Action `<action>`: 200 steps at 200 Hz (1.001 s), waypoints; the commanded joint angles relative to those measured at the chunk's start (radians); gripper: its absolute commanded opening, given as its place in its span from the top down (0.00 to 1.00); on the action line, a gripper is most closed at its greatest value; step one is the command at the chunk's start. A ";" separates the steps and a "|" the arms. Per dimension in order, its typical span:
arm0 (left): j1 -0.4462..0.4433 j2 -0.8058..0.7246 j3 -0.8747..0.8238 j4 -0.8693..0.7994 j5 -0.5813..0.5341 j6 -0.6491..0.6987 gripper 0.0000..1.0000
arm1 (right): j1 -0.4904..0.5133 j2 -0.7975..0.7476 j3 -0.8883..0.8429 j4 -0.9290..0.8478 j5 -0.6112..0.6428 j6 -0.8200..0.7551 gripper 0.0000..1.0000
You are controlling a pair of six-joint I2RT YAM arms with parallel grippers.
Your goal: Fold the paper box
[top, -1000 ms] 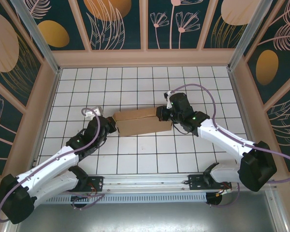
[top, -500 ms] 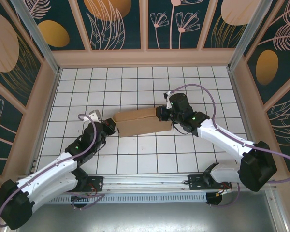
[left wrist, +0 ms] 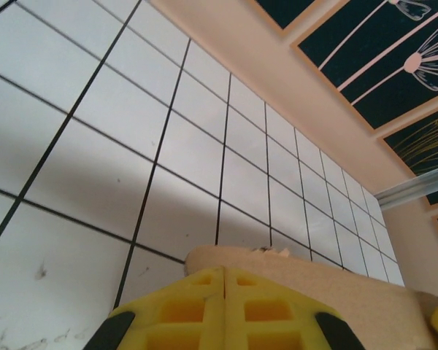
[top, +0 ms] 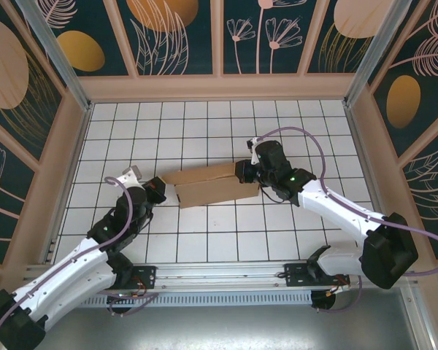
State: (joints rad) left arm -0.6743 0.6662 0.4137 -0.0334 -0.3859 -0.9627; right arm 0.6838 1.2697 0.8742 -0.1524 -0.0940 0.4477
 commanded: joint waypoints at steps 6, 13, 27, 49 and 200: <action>-0.001 0.034 0.042 -0.023 -0.031 0.061 1.00 | 0.022 0.031 -0.026 -0.106 -0.013 0.017 0.87; 0.004 0.044 0.047 -0.007 -0.024 0.069 1.00 | 0.021 0.033 -0.026 -0.106 -0.015 0.017 0.87; 0.024 0.084 0.066 0.010 0.002 0.077 1.00 | 0.023 0.039 -0.023 -0.105 -0.018 0.017 0.87; 0.074 0.148 0.079 0.020 0.051 0.074 1.00 | 0.023 0.043 -0.018 -0.104 -0.021 0.017 0.87; 0.142 0.307 -0.086 0.369 0.323 -0.041 1.00 | 0.027 0.063 -0.024 -0.090 -0.052 0.011 0.86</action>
State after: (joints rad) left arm -0.5228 0.9661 0.3439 0.2871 -0.1596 -0.9974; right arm 0.6891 1.2858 0.8764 -0.1337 -0.1047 0.4473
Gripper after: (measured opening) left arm 0.051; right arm 0.135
